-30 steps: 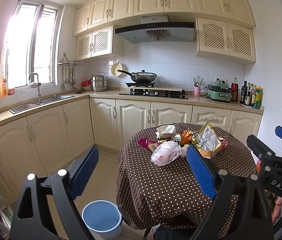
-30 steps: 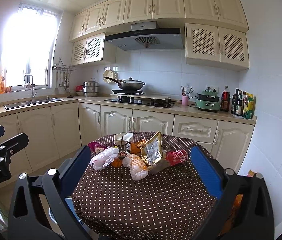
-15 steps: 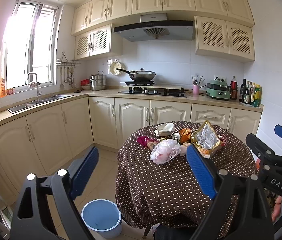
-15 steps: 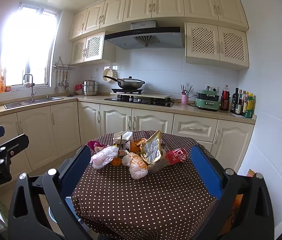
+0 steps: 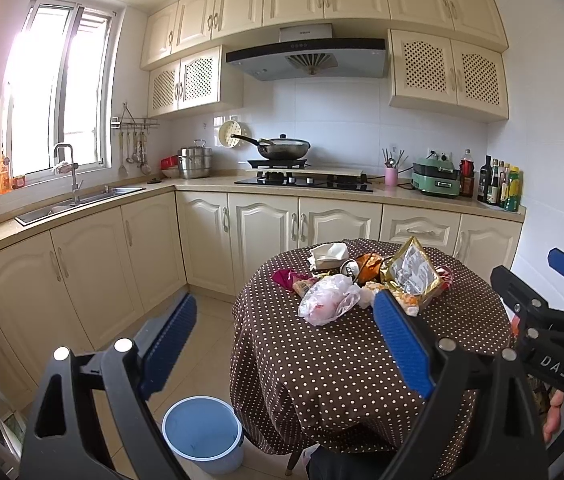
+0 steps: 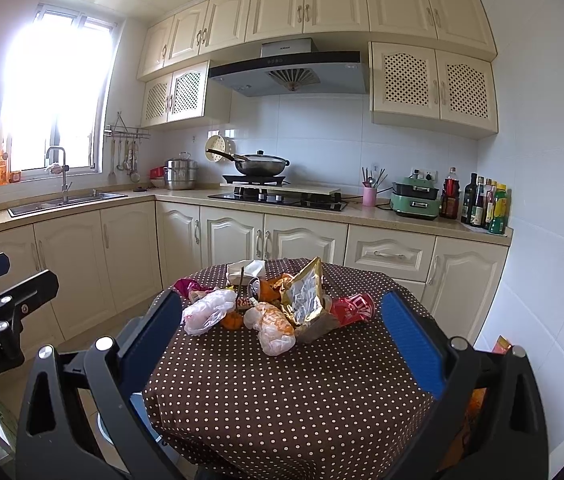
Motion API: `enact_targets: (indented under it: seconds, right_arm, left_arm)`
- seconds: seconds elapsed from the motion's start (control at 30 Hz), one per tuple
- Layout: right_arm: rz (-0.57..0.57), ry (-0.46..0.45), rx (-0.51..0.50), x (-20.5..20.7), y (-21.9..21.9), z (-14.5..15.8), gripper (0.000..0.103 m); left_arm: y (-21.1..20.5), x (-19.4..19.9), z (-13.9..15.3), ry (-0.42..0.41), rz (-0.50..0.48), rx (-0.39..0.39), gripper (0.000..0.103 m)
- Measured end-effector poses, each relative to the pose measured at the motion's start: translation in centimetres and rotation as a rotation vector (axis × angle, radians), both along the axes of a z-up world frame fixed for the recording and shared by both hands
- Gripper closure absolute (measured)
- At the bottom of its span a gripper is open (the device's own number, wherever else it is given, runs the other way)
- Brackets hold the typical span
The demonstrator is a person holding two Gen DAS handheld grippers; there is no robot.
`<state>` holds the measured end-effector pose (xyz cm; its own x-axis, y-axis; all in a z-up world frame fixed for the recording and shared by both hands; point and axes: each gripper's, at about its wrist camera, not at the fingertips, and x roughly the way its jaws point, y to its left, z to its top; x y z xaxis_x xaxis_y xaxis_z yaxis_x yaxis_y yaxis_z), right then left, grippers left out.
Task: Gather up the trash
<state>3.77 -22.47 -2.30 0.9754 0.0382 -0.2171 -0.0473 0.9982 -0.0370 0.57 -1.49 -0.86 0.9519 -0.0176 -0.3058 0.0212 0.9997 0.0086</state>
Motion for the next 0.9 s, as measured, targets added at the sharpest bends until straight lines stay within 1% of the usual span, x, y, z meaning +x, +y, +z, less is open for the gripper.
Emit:
enact_targets:
  seconds: [0.9]
  right_arm:
    - [0.004, 0.024, 0.006, 0.67, -0.17, -0.66, 0.007]
  left_arm:
    - [-0.02, 0.09, -0.07, 0.009, -0.001, 0.0, 0.015]
